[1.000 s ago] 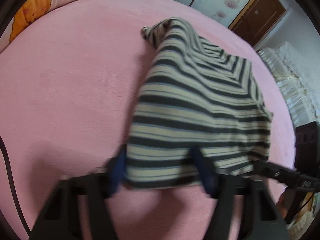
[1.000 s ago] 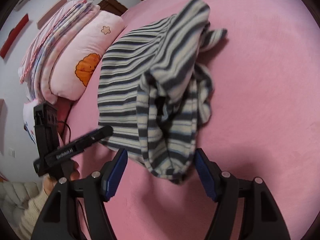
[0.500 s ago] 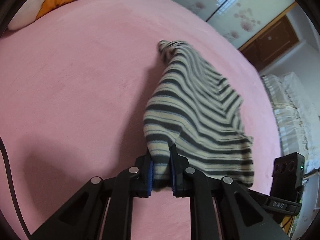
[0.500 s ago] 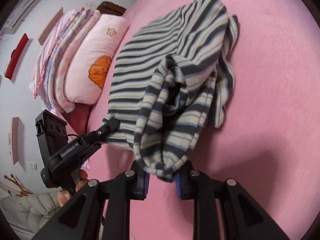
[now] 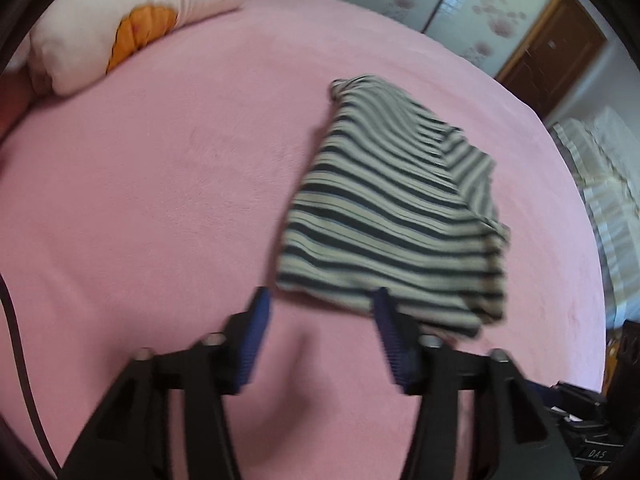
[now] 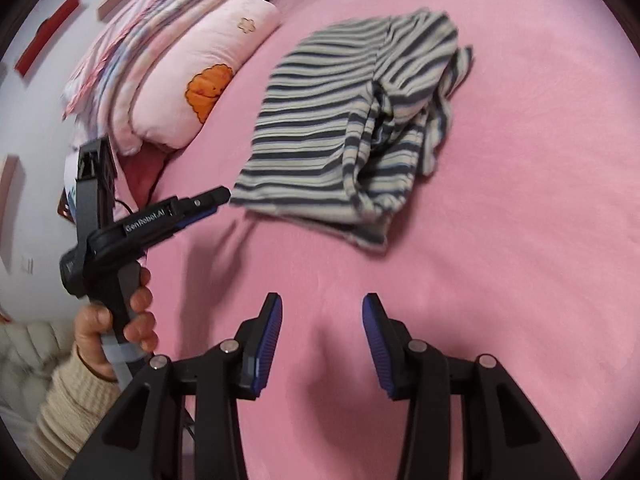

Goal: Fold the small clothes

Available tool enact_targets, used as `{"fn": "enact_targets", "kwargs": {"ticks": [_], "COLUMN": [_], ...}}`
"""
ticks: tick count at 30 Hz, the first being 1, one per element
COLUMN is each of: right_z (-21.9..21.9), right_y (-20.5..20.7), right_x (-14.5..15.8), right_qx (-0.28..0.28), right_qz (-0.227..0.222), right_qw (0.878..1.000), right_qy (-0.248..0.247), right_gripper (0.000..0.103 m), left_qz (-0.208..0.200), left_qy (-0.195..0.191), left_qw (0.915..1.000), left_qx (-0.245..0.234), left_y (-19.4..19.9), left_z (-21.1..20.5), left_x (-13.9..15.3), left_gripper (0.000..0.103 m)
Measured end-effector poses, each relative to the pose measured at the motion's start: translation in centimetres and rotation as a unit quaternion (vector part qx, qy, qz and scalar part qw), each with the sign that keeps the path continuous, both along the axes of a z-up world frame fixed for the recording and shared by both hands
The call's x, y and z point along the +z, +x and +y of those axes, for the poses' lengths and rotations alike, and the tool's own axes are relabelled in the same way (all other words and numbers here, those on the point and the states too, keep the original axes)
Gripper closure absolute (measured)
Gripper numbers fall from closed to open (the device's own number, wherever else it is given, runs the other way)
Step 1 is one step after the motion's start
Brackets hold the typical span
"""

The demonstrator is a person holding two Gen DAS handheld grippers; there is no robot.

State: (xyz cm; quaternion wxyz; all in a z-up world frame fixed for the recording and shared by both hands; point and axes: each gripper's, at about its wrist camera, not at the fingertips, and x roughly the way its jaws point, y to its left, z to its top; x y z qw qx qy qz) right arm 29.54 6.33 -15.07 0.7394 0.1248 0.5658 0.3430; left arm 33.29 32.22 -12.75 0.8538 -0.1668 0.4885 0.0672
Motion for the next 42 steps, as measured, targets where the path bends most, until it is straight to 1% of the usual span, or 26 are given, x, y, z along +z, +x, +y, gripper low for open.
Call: {"fn": "enact_targets", "kwargs": {"ticks": [2, 3, 5, 6, 7, 9, 11, 12, 13, 14, 15, 16, 19, 21, 22, 24, 28, 32, 36, 42], "right_z": [-1.6, -2.2, -3.9, -4.6, -5.4, -7.0, -9.5, -10.3, -11.7, -12.8, -13.8, -15.1, -17.5, -18.7, -19.4, -20.2, -21.4, -21.8, -22.2, -22.5], "right_y": [-1.8, -2.5, -4.4, -5.3, -6.3, -8.6, -11.1, -11.9, -13.3, -14.2, -15.3, -16.5, -19.3, -20.6, -21.4, -22.6, -24.8, -25.8, -26.2, -26.3], "right_x": [1.4, 2.1, 3.8, 4.6, 5.6, 7.7, 10.0, 10.6, 11.8, 12.4, 13.2, 13.9, 15.3, 15.9, 16.3, 16.7, 17.4, 17.7, 17.9, 17.7], "right_qx": [-0.011, -0.015, -0.029, -0.037, -0.045, -0.061, -0.086, -0.094, -0.109, -0.121, -0.136, -0.152, -0.187, -0.203, -0.215, -0.224, -0.238, -0.241, -0.242, -0.239], "right_qz": [-0.016, -0.022, -0.038, -0.045, -0.054, -0.073, -0.093, -0.099, -0.107, -0.112, -0.120, -0.130, -0.152, -0.157, -0.162, -0.167, -0.182, -0.190, -0.193, -0.198], "right_qw": [1.000, 1.000, 0.998, 0.998, 0.996, 0.993, 0.988, 0.987, 0.984, 0.982, 0.979, 0.975, 0.964, 0.959, 0.955, 0.950, 0.942, 0.938, 0.935, 0.933], "right_qy": [-0.009, -0.015, -0.032, -0.040, -0.049, -0.067, -0.087, -0.089, -0.090, -0.089, -0.090, -0.094, -0.116, -0.120, -0.128, -0.137, -0.151, -0.164, -0.170, -0.184], "right_gripper": [0.060, 0.060, 0.060, 0.060, 0.060, 0.060, 0.057, 0.055, 0.048, 0.045, 0.039, 0.036, 0.036, 0.036, 0.036, 0.036, 0.035, 0.035, 0.034, 0.032], "left_qz": [-0.015, -0.022, -0.037, -0.043, -0.054, -0.074, -0.091, -0.098, -0.107, -0.113, -0.118, -0.123, -0.126, -0.115, -0.107, -0.100, -0.098, -0.102, -0.110, -0.109], "left_qy": [0.004, 0.007, 0.007, 0.009, 0.011, 0.018, 0.025, 0.030, 0.036, 0.040, 0.044, 0.048, 0.057, 0.076, 0.089, 0.104, 0.093, 0.098, 0.119, 0.115], "left_qw": [0.9998, 0.9995, 0.9988, 0.9983, 0.9975, 0.9954, 0.9932, 0.9921, 0.9905, 0.9890, 0.9875, 0.9864, 0.9857, 0.9865, 0.9865, 0.9857, 0.9864, 0.9854, 0.9818, 0.9823], "left_qx": [-0.013, -0.020, -0.032, -0.038, -0.045, -0.058, -0.068, -0.072, -0.079, -0.087, -0.094, -0.099, -0.096, -0.088, -0.086, -0.088, -0.094, -0.096, -0.099, -0.100], "left_y": [-1.5, -2.5, -4.6, -5.3, -6.4, -8.7, -11.0, -12.2, -13.3, -14.3, -15.4, -16.6, -19.6, -21.0, -21.6, -22.7, -24.9, -25.6, -25.7, -25.4], "left_z": [-1.9, -3.0, -5.7, -6.8, -8.4, -11.0, -14.0, -15.5, -16.9, -18.4, -19.7, -21.1, -23.8, -25.5, -26.3, -27.6, -29.6, -31.2, -32.3, -33.0], "left_x": [1.9, 2.9, 5.2, 6.0, 7.3, 9.5, 11.2, 12.1, 12.9, 13.6, 14.2, 14.8, 15.8, 16.3, 16.4, 16.6, 16.9, 17.0, 17.4, 17.6], "left_gripper": [0.037, 0.035, 0.022, 0.019, 0.015, 0.011, 0.001, 0.001, 0.001, 0.001, 0.001, 0.001, 0.000, 0.000, 0.001, 0.000, 0.001, 0.001, 0.001, 0.001]}}
